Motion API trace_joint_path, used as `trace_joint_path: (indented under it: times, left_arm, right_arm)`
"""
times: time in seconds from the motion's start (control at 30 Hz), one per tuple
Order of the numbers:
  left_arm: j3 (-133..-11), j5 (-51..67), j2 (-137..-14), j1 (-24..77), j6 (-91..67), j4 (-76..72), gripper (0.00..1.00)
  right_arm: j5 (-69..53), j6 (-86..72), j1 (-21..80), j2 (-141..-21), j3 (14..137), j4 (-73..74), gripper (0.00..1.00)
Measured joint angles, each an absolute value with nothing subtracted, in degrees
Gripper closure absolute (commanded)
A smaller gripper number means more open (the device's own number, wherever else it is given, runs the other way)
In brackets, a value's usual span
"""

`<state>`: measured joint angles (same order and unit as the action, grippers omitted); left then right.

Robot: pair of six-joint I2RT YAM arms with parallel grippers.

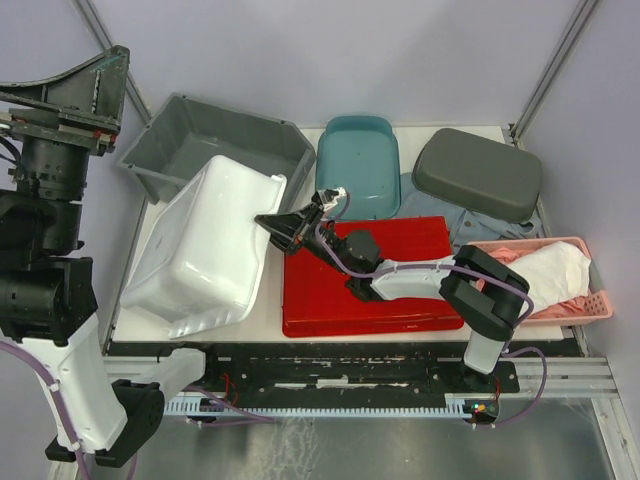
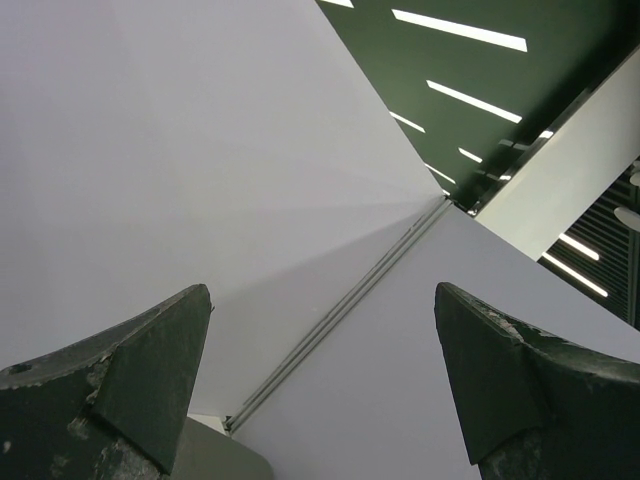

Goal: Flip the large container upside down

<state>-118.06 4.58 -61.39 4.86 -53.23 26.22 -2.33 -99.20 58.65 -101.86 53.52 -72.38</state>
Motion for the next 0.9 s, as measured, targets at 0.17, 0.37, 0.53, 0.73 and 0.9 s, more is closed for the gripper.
trace_joint_path:
  times: [0.17, 0.37, 0.53, 0.73, 0.9]
  left_arm:
    - [-117.2, 4.6, -61.4, 4.9, -53.2, 26.0, 0.01]
    - [-115.3, 4.4, -61.3, 4.9, -53.3, 25.1, 0.01]
    - [-114.6, 4.0, -61.4, 4.9, -53.3, 25.1, 0.01]
    - [-114.3, 3.1, -61.1, 4.8, -53.3, 24.9, 0.01]
    - [-113.1, 3.1, -60.9, 4.9, -53.4, 24.4, 0.01]
  right_arm:
    - [-5.8, -99.6, 56.8, -101.4, 53.4, -69.7, 0.83]
    - [-12.3, -98.0, 55.0, -100.4, 56.6, -59.4, 0.7]
    - [-17.8, -94.2, 54.5, -100.8, 59.4, -48.4, 0.56]
    - [-21.8, -86.3, 54.5, -103.2, 60.5, -29.7, 0.45]
    - [-22.0, -83.4, 53.0, -103.8, 60.1, -21.3, 0.31]
